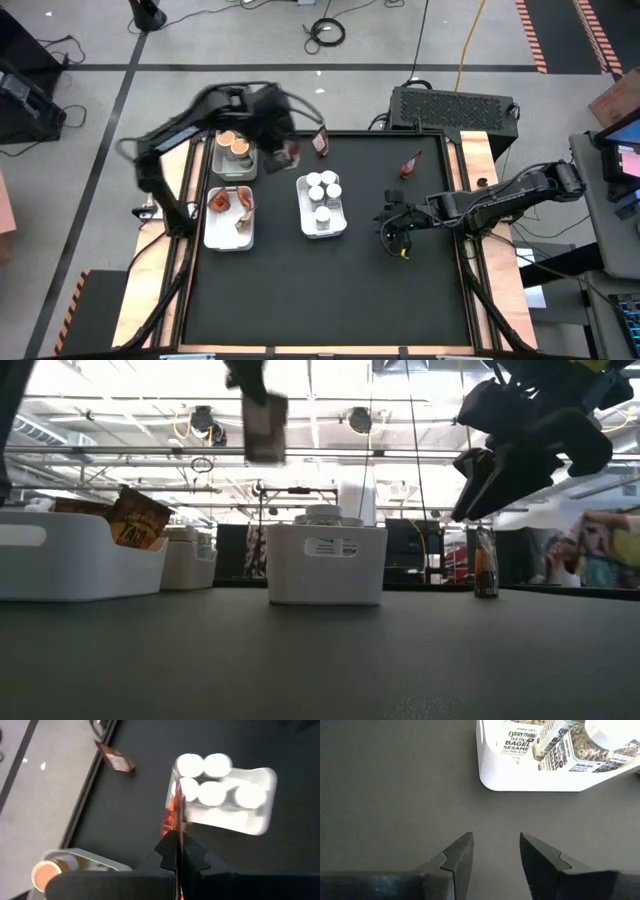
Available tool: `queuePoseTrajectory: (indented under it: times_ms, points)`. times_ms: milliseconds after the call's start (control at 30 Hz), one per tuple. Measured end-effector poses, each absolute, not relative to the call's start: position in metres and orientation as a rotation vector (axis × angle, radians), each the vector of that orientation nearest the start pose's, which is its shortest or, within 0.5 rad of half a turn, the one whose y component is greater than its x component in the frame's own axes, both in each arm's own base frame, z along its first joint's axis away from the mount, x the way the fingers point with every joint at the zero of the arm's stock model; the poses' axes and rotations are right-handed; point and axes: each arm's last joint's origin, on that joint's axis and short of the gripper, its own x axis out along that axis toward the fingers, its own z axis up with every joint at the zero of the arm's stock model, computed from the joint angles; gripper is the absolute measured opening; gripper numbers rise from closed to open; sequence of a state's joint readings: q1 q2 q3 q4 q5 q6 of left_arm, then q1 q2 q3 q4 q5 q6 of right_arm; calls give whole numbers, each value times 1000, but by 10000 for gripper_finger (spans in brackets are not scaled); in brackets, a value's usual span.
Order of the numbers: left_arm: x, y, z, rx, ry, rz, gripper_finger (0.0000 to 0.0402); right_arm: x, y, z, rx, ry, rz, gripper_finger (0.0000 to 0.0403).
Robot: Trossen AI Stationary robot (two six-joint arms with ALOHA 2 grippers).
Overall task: Sort spices by type
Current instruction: Put the orange seasoning pack into the left white bin
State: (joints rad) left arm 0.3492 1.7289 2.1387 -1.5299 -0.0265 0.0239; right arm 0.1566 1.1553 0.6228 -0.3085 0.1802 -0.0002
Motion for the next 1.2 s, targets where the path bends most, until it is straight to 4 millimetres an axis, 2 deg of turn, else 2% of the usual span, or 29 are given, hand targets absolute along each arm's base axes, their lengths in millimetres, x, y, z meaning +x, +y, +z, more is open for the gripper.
queuePoseTrajectory:
  times_ms: [133, 233, 400, 500, 633, 833, 1033, 1200]
  points:
    - [258, 71, 457, -182, 1019, 298, 1, 219, 29, 202, -134, 804, -23, 146]
    - [248, 49, 467, -180, 980, 253, 0, 221, 30, 204, -128, 773, -21, 146]
    - [251, 11, 467, -122, 988, 124, 0, 222, 30, 205, -114, 757, -26, 146]
    - [257, -11, 459, -50, 1023, 33, 0, 222, 30, 205, -107, 757, -28, 146]
    - [272, -34, 432, 22, 1086, -53, 0, 222, 30, 205, -107, 758, -28, 146]
    - [298, -55, 375, 78, 1117, -104, 0, 222, 30, 205, -107, 758, -29, 146]
    - [301, -62, 319, 97, 1230, -106, 0, 222, 30, 205, -107, 758, -29, 146]
    - [307, -73, 279, 85, 1162, -159, 0, 222, 30, 205, -109, 758, -28, 146]
